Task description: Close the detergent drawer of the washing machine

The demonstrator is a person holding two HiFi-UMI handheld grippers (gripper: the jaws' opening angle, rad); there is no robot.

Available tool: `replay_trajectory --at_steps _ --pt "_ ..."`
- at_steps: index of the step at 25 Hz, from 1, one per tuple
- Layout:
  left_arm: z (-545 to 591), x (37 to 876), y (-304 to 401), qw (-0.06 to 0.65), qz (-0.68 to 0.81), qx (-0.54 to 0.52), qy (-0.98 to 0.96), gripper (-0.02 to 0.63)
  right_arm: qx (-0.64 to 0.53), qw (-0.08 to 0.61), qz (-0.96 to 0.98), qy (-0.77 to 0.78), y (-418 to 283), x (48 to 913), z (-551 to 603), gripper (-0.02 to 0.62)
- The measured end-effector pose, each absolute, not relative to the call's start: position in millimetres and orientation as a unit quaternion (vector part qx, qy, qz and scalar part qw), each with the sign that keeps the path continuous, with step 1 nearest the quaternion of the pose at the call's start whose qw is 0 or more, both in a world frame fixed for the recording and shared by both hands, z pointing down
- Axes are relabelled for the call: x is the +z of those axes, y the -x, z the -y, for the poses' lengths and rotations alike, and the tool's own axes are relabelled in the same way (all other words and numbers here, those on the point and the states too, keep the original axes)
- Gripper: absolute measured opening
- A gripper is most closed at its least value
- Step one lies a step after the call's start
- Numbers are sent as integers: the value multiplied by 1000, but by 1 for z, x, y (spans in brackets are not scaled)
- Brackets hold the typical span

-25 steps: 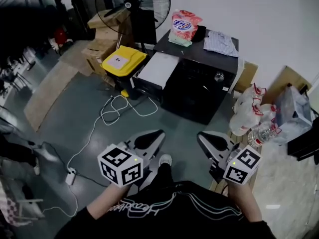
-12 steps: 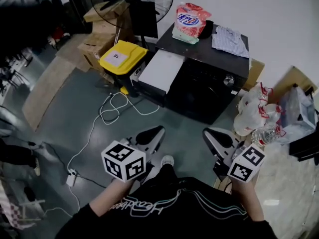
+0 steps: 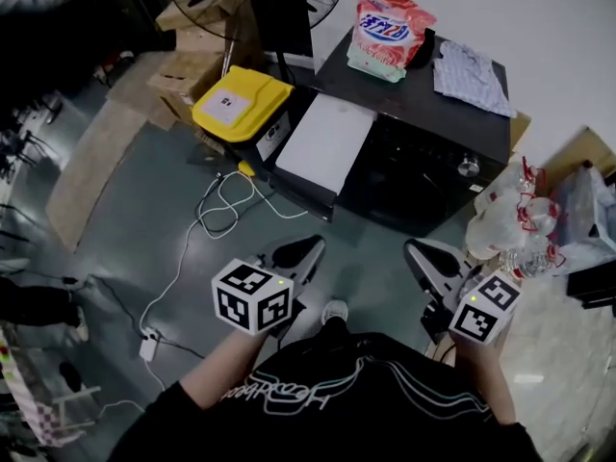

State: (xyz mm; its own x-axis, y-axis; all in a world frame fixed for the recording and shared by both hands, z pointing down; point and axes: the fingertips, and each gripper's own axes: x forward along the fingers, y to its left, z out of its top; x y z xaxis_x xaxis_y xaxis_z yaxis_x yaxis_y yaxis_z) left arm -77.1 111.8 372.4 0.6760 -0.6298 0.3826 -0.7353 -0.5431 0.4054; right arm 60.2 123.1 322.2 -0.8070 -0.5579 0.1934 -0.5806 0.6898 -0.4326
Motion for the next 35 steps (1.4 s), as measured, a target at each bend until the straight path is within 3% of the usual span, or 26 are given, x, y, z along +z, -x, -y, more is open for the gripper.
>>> replay_trajectory --at_steps 17,35 --pt "-20 477 130 276 404 191 -851 33 287 30 900 -326 -47 352 -58 26" --pt "26 524 156 275 436 219 -828 32 306 9 886 -348 -38 367 -24 26"
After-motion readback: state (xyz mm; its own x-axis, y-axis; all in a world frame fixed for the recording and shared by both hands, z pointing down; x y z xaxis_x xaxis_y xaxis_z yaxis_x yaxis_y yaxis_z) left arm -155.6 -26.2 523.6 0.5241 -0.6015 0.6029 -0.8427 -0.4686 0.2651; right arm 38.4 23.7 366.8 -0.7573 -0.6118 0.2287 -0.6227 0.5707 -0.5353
